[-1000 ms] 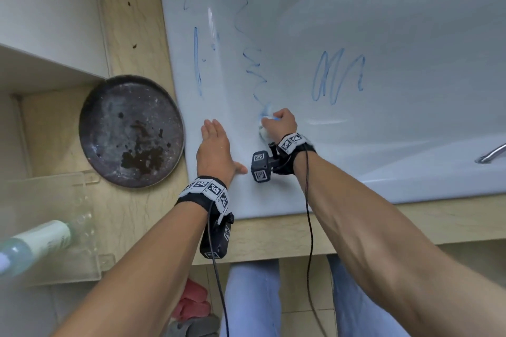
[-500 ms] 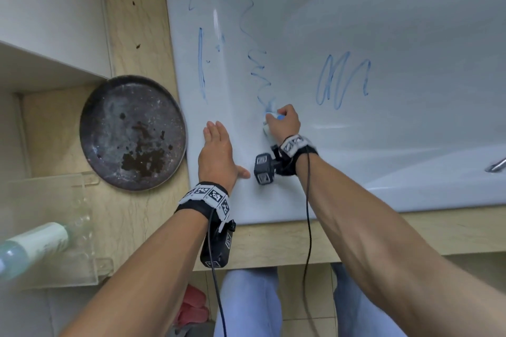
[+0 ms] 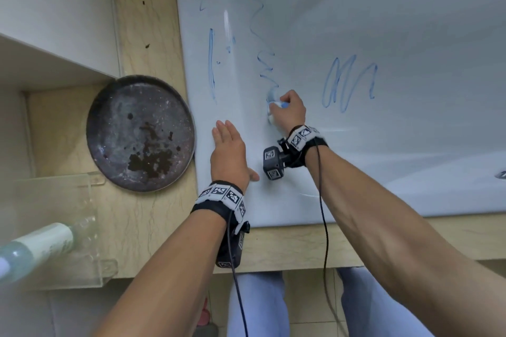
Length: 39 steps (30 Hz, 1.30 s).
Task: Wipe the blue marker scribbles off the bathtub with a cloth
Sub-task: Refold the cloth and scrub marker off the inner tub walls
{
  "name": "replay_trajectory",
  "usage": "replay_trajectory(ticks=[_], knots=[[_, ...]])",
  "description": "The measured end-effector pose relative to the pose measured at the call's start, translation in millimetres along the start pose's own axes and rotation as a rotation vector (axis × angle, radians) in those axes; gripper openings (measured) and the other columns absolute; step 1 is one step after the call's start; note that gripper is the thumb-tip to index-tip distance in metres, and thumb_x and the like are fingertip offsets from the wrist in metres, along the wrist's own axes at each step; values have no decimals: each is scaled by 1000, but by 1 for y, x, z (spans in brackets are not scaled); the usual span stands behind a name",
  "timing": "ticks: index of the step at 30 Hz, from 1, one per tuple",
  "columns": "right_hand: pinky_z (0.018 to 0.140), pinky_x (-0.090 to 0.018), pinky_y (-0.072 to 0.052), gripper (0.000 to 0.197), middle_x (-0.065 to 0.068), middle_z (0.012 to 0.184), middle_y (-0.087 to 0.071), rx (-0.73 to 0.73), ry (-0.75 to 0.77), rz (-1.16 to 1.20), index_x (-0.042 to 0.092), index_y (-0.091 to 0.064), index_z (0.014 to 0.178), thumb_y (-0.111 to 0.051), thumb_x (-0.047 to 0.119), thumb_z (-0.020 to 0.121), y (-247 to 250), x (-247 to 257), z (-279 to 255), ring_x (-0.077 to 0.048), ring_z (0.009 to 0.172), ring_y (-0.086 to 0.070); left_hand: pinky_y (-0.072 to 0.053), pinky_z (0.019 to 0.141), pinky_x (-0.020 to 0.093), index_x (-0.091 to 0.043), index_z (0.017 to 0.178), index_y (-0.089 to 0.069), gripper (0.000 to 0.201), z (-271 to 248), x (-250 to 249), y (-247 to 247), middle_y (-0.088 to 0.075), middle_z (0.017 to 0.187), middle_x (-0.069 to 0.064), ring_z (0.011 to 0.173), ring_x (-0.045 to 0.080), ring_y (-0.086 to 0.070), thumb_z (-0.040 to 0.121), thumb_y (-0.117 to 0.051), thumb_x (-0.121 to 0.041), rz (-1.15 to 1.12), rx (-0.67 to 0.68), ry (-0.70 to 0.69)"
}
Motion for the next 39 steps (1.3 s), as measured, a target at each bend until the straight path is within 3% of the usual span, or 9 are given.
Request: replay_trajectory(ticks=[4, 7, 12, 19, 24, 29, 34, 37, 39], knots=[[63, -15, -39, 18, 5, 85, -56, 37, 201, 79, 12, -54, 88, -70, 15, 81, -9, 21, -23, -6, 73, -48, -26, 118, 49, 1, 156, -6, 135, -1, 5, -4, -3, 163, 20, 148, 40, -14, 59, -94, -31, -179, -104, -13], [50, -9, -35, 19, 3, 79, -50, -29, 112, 72, 14, -49, 85, -67, 12, 83, -5, 17, 7, -13, 68, -45, -24, 120, 45, 0, 156, 0, 140, 2, 9, -7, 2, 163, 19, 150, 38, -8, 59, -93, -41, -127, -68, -28], [52, -25, -34, 17, -1, 88, -52, -8, -69, -44, 17, -46, 89, -61, 11, 84, 3, 15, 33, -22, 72, -49, -17, 122, 34, 4, 153, 12, 146, 4, 6, -7, 8, 162, 24, 152, 34, 3, 62, -85, -57, 48, -62, -15], [73, -22, -48, 17, 4, 94, -65, 72, 464, 125, 17, -55, 86, -72, 16, 84, 1, 68, -42, -4, 84, -59, -18, 122, 31, 0, 156, 9, 145, 1, 9, -10, 10, 164, 18, 152, 30, 7, 60, -87, -53, -85, -80, -28], [93, -39, -50, 31, -1, 104, -69, 468, 1003, -214, 9, -65, 115, -74, 15, 86, -13, 85, -66, -24, 102, -62, -26, 119, 33, -3, 156, -2, 141, 0, 11, -7, -7, 164, 14, 152, 29, -2, 57, -91, -48, -113, -105, -30], [90, -37, -51, 24, 1, 106, -68, 573, 1167, -441, 14, -67, 111, -72, 20, 88, -37, 108, -40, -21, 104, -60, -28, 117, 33, -6, 158, -3, 142, 2, 16, -11, -5, 165, 13, 152, 29, -6, 55, -94, -41, -226, -137, -26], [81, -44, -52, 11, -2, 98, -67, 299, 1070, -446, 14, -64, 96, -67, 23, 89, -62, 175, 3, -23, 94, -58, -21, 118, 39, -5, 156, -19, 126, -4, 21, -15, -15, 163, 13, 149, 28, -18, 57, -95, -18, -471, -230, -46], [82, -42, -52, 7, -1, 96, -66, 296, 1088, -448, 14, -65, 94, -67, 16, 88, -68, 168, -11, -22, 93, -56, -21, 120, 37, -4, 157, -13, 130, -2, 20, -14, -10, 164, 14, 151, 28, -11, 58, -95, -23, -398, -198, -68], [86, -35, -50, 7, -2, 100, -66, 482, 1210, -483, 13, -66, 98, -65, 14, 91, -62, 140, -33, -22, 97, -56, -22, 119, 31, -5, 158, -1, 138, 0, 17, -11, 0, 165, 12, 153, 26, 0, 59, -92, -39, -236, -131, -55]])
Point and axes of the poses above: each hand's wrist, its own z-axis towards the middle knuckle, its own y-axis out of the back of the hand, x = y × z, the point moved 2 cm from there along z, towards the middle knuckle
